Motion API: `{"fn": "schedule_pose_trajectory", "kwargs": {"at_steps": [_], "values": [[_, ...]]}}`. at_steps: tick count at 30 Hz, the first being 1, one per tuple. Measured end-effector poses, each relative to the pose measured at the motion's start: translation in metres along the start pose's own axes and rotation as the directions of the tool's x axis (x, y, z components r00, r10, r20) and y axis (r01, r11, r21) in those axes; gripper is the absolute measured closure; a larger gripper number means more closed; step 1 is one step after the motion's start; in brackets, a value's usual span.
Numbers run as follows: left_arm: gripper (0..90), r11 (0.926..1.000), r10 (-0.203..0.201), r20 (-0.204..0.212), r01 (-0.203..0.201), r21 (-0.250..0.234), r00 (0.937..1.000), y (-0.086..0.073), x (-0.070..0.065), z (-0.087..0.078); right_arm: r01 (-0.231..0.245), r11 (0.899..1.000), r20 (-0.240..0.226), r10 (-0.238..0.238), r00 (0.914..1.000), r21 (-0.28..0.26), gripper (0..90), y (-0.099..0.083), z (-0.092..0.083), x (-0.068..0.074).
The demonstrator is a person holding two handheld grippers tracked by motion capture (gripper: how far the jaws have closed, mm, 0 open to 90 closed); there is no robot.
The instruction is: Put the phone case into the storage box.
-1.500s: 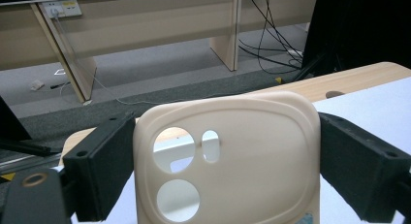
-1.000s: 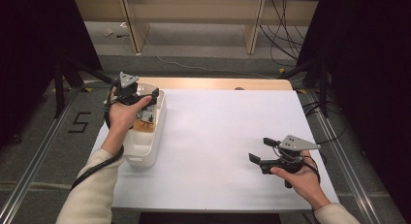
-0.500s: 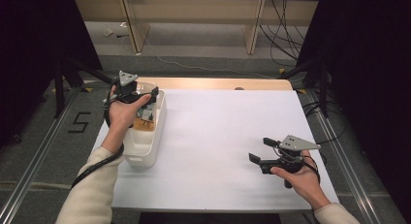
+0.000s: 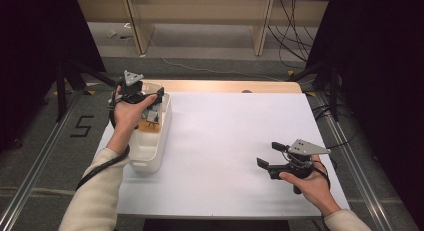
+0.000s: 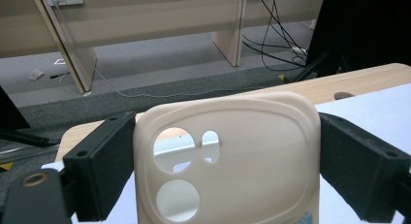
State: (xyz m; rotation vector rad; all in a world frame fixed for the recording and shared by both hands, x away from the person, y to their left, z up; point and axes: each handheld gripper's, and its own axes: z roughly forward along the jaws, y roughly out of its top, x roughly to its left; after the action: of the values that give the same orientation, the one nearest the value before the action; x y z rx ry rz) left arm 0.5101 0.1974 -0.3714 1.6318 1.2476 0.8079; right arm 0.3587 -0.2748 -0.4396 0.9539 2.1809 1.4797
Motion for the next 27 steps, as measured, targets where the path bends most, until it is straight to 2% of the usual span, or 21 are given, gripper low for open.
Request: {"fn": "schedule_pose_trajectory", "kwargs": {"at_steps": [27], "values": [[11.2, 0.9999, -0.007, -0.002, 0.007, 0.012, 1.0, 0.005, 0.002, 0.011, 0.0, 1.0, -0.001, 0.0, 1.0, -0.002, 15.8, 0.0, 0.0, 0.0]]}}
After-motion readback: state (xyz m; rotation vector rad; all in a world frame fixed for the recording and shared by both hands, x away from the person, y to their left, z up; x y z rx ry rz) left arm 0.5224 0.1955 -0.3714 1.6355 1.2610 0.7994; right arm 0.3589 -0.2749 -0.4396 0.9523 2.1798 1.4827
